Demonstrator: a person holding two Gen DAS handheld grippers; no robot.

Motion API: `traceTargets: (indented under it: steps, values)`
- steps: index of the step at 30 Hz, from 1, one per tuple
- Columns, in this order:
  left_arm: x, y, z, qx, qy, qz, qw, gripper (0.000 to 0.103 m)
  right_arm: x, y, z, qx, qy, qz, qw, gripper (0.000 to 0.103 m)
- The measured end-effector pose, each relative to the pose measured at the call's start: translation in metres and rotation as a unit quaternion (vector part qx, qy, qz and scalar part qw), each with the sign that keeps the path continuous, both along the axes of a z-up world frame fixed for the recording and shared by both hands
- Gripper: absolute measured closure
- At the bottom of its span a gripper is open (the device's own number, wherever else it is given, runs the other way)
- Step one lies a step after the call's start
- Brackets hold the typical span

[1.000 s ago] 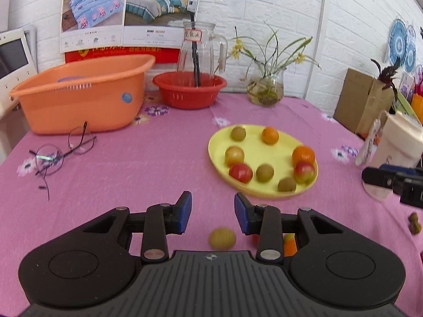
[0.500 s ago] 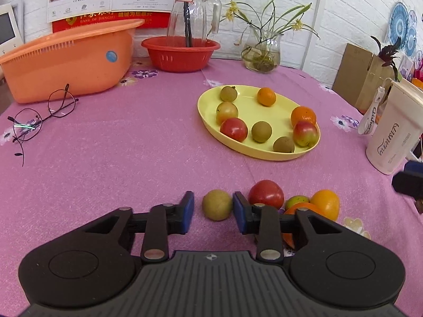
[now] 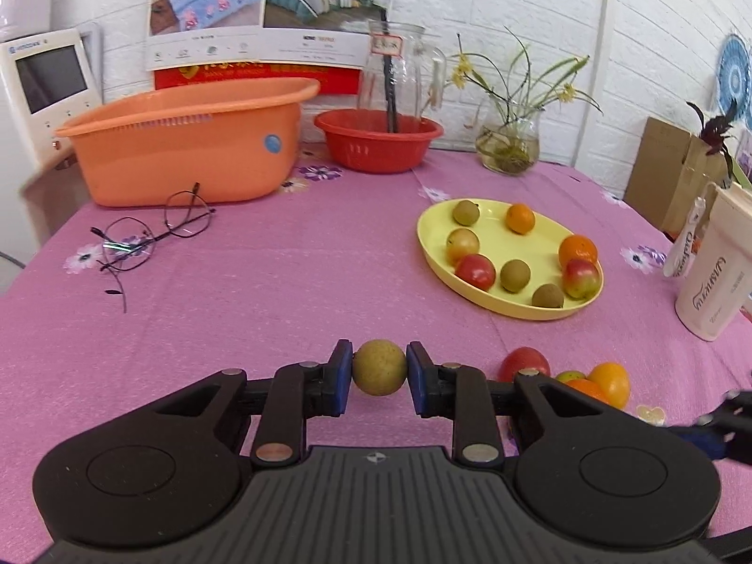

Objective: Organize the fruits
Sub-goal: 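Grasp a brown round fruit with the left tool while the right tool grasps a green lime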

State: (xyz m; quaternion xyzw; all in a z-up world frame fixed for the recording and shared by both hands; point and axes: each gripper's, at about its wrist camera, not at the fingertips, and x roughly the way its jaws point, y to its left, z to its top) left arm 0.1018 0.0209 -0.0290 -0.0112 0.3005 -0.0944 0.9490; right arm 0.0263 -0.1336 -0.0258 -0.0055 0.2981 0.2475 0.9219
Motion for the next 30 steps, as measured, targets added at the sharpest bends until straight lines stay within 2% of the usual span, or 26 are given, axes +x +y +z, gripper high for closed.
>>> traceTargets:
  steps: [4, 7, 10, 23, 30]
  values:
    - [-0.001, 0.006, 0.0, -0.006, -0.001, 0.006, 1.0, 0.08, 0.015, 0.016, -0.007, 0.007, 0.028, -0.009, 1.0, 0.039]
    - [-0.001, 0.009, -0.002, -0.009, 0.001, 0.01, 0.9999, 0.08, 0.023, 0.024, -0.014, -0.021, 0.041, -0.068, 0.997, 0.04]
    - [0.001, 0.011, -0.003, -0.016, 0.002, 0.011, 0.9998, 0.08, 0.025, 0.02, -0.016, -0.021, 0.033, -0.107, 0.993, 0.039]
    - [0.006, 0.013, -0.01, -0.031, 0.013, 0.01, 0.9994, 0.08, 0.039, 0.031, -0.022, -0.037, 0.019, -0.126, 0.991, 0.04]
    - [0.004, 0.013, -0.009, -0.031, 0.011, 0.009, 0.9994, 0.08, 0.043, 0.037, -0.026, -0.063, 0.003, -0.13, 0.99, 0.04]
